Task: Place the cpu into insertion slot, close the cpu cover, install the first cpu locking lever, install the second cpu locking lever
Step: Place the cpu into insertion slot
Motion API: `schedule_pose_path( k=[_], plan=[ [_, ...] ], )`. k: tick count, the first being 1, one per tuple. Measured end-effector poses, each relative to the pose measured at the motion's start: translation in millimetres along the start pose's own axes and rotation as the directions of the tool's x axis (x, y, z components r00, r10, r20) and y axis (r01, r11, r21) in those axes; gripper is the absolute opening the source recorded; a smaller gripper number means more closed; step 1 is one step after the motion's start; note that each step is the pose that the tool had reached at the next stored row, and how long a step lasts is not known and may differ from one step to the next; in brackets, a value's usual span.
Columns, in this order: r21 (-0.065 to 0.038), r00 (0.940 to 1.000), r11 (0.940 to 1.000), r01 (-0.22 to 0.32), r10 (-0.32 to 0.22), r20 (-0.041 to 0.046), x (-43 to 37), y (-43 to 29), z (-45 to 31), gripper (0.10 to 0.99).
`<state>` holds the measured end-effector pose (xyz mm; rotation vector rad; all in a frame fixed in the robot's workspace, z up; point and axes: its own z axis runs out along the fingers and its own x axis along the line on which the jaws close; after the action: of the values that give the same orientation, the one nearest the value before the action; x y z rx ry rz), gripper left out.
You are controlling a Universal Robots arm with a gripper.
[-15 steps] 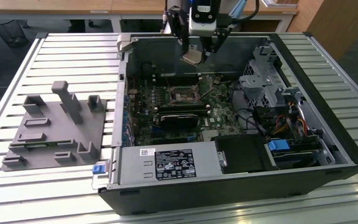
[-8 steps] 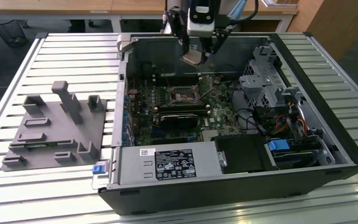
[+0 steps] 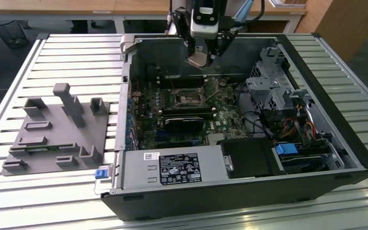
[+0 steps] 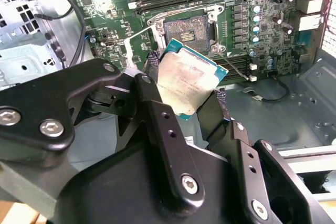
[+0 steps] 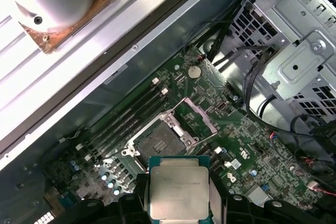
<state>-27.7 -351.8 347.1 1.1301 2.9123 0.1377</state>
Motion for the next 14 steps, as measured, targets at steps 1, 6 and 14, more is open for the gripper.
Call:
schedule_pose_path(
  k=[1,6,14],
  plan=[
    [0.000,1.0000,1.0000,-0.004,0.004,0.0004,0.0,0.0,0.2,0.541],
    [-0.001,0.9997,0.9997,-0.024,0.024,0.0021,0.0,-0.1,0.8,0.541],
    [-0.001,0.9984,0.9984,-0.056,0.056,0.0048,0.0,-0.2,1.9,0.541]
  ],
)
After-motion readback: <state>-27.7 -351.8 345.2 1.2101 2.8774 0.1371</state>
